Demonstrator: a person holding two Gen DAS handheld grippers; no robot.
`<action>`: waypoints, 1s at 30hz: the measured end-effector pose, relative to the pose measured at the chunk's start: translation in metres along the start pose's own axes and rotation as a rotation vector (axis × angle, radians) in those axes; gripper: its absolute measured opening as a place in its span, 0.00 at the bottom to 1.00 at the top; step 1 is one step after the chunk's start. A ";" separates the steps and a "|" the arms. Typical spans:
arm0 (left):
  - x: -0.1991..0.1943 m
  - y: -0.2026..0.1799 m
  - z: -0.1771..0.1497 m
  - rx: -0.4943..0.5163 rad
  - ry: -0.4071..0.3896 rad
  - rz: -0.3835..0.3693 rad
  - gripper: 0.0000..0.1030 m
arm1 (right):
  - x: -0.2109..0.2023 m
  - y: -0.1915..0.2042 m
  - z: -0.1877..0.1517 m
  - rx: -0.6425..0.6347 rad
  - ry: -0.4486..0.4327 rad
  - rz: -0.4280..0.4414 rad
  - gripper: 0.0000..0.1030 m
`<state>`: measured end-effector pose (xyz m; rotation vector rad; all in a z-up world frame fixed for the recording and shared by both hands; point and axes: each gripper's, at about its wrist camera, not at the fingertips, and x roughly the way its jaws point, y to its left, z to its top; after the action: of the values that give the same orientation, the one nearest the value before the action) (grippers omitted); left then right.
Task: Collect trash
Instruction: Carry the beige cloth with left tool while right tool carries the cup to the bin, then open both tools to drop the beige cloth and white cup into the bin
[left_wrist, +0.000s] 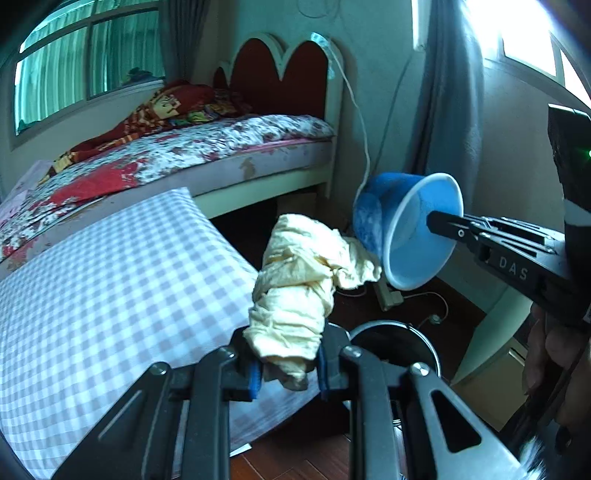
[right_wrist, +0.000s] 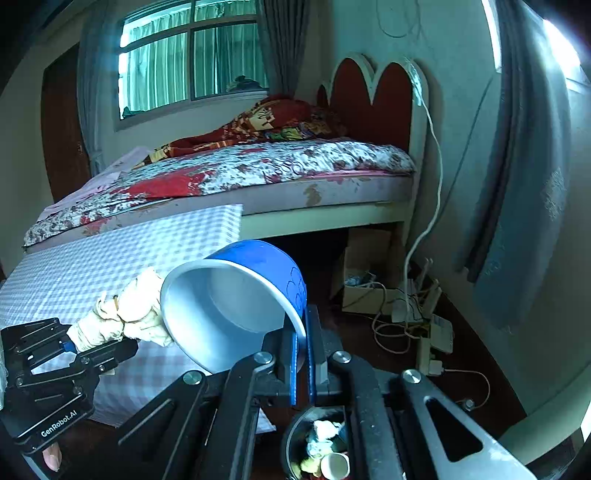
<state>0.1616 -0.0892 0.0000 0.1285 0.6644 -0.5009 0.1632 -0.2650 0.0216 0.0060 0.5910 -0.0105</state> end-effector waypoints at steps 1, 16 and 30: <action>0.003 -0.005 0.000 0.005 0.004 -0.010 0.23 | -0.001 -0.005 -0.004 0.004 0.004 -0.008 0.04; 0.051 -0.085 -0.020 0.083 0.106 -0.151 0.23 | -0.009 -0.085 -0.064 0.067 0.101 -0.122 0.04; 0.109 -0.114 -0.059 0.083 0.223 -0.173 0.23 | 0.043 -0.131 -0.129 0.105 0.265 -0.122 0.04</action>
<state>0.1473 -0.2167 -0.1092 0.2088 0.8774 -0.6872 0.1259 -0.3955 -0.1098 0.0746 0.8550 -0.1613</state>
